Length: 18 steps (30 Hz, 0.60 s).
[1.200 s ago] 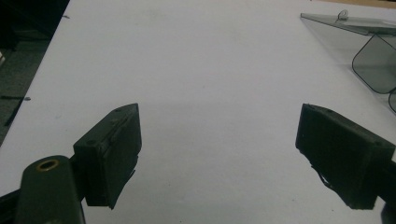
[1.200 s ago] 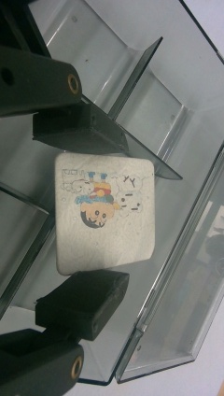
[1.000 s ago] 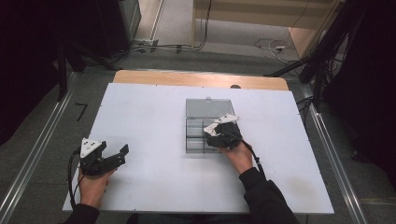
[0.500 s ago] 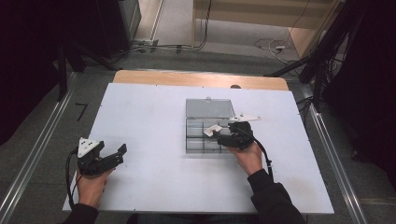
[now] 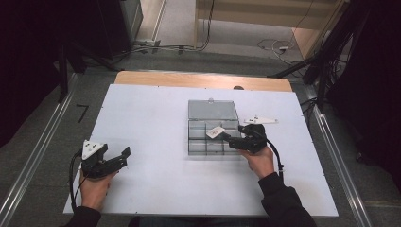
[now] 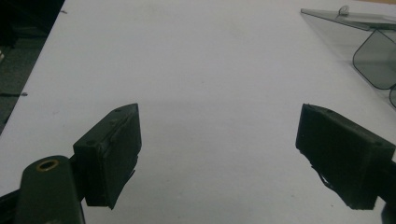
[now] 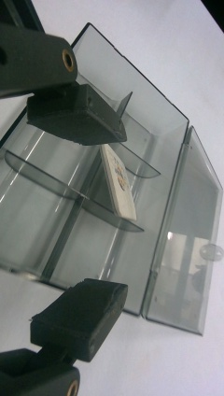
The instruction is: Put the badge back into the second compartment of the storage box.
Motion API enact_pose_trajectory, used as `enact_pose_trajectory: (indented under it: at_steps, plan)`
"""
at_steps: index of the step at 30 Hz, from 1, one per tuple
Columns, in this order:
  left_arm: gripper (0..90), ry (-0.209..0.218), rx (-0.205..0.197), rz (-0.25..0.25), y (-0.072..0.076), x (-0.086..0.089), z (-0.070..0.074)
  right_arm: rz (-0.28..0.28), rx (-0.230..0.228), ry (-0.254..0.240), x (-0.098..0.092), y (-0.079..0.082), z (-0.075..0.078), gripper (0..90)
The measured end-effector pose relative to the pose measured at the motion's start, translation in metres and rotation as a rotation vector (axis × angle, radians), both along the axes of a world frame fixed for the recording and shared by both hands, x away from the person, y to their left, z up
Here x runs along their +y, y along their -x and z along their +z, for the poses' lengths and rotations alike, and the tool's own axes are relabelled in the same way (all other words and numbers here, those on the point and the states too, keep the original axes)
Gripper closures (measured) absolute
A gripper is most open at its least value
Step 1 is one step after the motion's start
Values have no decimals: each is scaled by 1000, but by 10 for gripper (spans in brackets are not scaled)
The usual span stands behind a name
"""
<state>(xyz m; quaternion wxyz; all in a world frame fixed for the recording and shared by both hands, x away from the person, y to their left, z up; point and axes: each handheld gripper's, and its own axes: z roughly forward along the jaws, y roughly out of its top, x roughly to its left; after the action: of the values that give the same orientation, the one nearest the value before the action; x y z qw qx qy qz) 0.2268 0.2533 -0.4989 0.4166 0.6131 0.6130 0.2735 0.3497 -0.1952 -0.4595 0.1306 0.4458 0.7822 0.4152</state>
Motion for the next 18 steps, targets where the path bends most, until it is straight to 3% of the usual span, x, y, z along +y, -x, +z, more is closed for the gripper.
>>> enact_pose_trajectory:
  at_steps: [3, 6, 10, 11, 13, 18]
  plan:
    - [148, -9, -12, -5, 1, -4, 2, 0, -16, -4, -5, 1, 3, 218]
    - [147, -29, 9, 10, -1, -5, -1, 0, -25, -12, -12, 3, 6, 207]
    - [147, -17, -19, 14, 3, -5, 3, -6, -47, 1, -20, 8, 7, 194]
    - [147, -26, -9, 20, 1, -5, 1, -8, -44, -16, -26, 10, 6, 190]
    - [146, -42, 29, 25, -4, -6, -5, -18, -39, 1, -29, 11, 4, 181]
    - [145, -36, -8, 15, 0, -7, 2, -22, -59, -10, -36, 15, 8, 181]
